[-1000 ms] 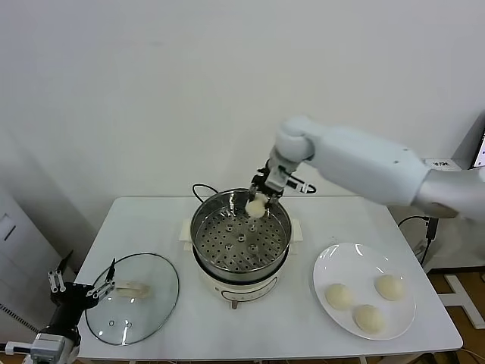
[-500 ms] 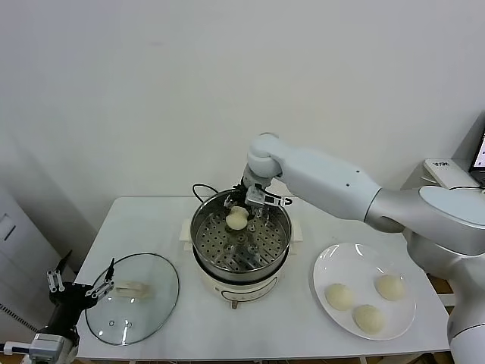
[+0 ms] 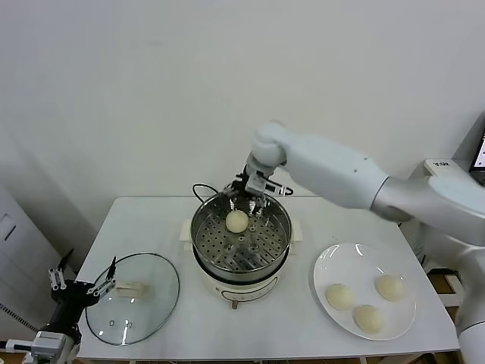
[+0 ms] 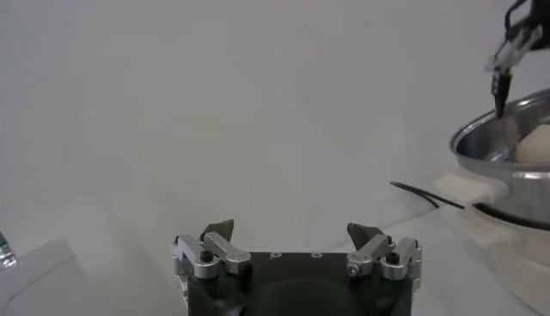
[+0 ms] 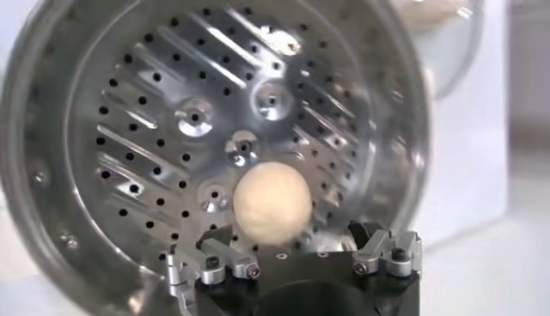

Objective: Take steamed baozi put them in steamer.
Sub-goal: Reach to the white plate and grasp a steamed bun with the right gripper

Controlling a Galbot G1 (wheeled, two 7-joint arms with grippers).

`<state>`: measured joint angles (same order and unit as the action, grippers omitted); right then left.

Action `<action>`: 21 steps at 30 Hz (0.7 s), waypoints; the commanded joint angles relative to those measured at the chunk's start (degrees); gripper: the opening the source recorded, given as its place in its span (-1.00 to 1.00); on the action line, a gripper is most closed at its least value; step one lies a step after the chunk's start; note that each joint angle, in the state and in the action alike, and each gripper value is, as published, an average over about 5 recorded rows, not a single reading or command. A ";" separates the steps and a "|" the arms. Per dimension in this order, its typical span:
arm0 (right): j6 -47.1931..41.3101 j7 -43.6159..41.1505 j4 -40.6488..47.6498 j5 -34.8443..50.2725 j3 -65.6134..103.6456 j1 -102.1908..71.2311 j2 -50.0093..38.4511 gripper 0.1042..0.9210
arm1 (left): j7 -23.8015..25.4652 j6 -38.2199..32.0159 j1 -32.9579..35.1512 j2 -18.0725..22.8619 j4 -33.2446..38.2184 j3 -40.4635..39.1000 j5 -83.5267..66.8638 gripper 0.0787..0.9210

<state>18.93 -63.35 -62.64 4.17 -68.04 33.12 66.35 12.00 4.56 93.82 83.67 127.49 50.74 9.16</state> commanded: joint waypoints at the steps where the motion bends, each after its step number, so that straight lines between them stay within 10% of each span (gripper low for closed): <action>1: -23.66 -1.21 0.53 32.10 -17.14 15.94 -7.81 0.76 | -0.02 0.10 -0.12 0.05 0.21 -0.23 0.08 0.77; 21: -30.35 0.98 -23.14 17.39 -19.47 -1.33 -37.16 0.76 | -0.11 0.27 0.83 1.20 1.95 -0.58 1.11 0.77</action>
<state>-7.04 -63.04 -77.47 22.20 -84.91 35.75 38.26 11.87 4.88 94.42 84.71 129.33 50.15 10.22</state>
